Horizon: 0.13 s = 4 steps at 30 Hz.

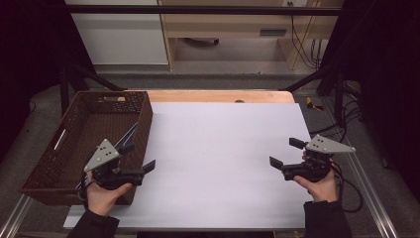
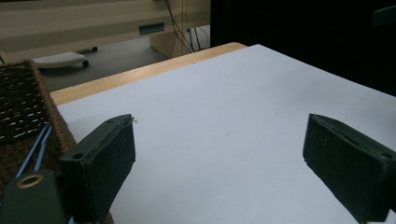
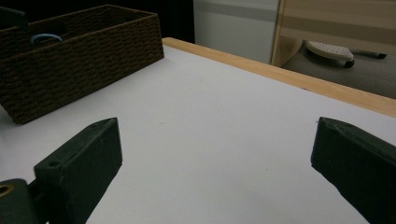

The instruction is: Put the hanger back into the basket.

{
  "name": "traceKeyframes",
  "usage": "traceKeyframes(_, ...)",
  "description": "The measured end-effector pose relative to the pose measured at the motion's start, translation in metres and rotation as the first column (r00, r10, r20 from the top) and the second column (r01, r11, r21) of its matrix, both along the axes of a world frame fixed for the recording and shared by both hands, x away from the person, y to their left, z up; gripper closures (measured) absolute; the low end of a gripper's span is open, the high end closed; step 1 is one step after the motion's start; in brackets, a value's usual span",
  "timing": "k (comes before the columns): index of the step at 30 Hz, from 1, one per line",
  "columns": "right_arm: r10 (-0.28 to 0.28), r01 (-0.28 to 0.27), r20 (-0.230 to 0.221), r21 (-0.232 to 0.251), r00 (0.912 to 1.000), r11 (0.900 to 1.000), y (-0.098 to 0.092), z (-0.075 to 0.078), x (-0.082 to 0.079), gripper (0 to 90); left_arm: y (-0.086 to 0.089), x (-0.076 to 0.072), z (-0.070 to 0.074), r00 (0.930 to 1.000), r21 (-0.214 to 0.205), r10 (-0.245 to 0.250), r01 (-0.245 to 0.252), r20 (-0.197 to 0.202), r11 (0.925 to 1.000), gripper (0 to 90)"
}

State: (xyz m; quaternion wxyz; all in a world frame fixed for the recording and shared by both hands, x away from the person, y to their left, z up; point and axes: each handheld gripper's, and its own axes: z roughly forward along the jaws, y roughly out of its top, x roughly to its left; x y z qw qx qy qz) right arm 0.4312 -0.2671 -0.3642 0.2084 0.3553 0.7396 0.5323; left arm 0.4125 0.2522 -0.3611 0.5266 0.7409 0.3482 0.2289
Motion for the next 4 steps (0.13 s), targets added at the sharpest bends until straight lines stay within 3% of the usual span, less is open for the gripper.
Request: traceKeyframes(4,-0.002,0.002,0.002,0.003,1.0000,1.0000,-0.0012,0.0002,0.0000,2.2,0.0034,0.0003,-0.0018,0.9999,0.001,0.014,-0.014,-0.008,0.9999,8.4)
